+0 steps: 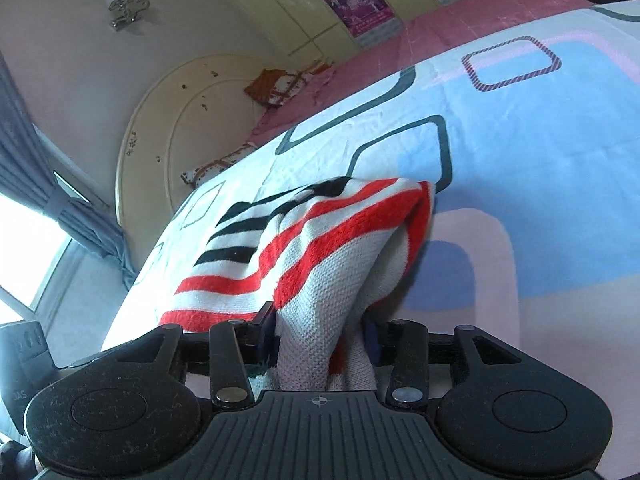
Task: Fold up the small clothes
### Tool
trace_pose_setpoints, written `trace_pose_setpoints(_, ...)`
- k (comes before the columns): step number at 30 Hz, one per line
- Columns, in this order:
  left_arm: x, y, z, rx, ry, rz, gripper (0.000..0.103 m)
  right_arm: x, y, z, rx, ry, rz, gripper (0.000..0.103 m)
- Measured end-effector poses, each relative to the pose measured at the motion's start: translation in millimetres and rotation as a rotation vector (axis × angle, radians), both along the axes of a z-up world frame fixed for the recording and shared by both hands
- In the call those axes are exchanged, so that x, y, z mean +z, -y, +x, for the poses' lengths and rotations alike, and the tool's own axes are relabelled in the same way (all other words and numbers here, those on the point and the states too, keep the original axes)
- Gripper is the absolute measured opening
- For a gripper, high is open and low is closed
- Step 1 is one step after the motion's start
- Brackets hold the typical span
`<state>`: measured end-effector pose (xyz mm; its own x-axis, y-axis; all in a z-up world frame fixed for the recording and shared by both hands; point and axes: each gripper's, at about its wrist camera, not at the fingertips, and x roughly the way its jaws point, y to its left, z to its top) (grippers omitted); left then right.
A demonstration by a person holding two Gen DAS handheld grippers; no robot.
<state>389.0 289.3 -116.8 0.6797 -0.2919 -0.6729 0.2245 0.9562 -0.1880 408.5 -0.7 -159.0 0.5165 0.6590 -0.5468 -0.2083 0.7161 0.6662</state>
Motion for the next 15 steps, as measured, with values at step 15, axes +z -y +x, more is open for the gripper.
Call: trace_pose_setpoints(15,13.2,14.4,38.3,-0.004,0.059,0.024,0.077,7.9,-6.9,20.7,-0.090,0.032,-0.075,0.047)
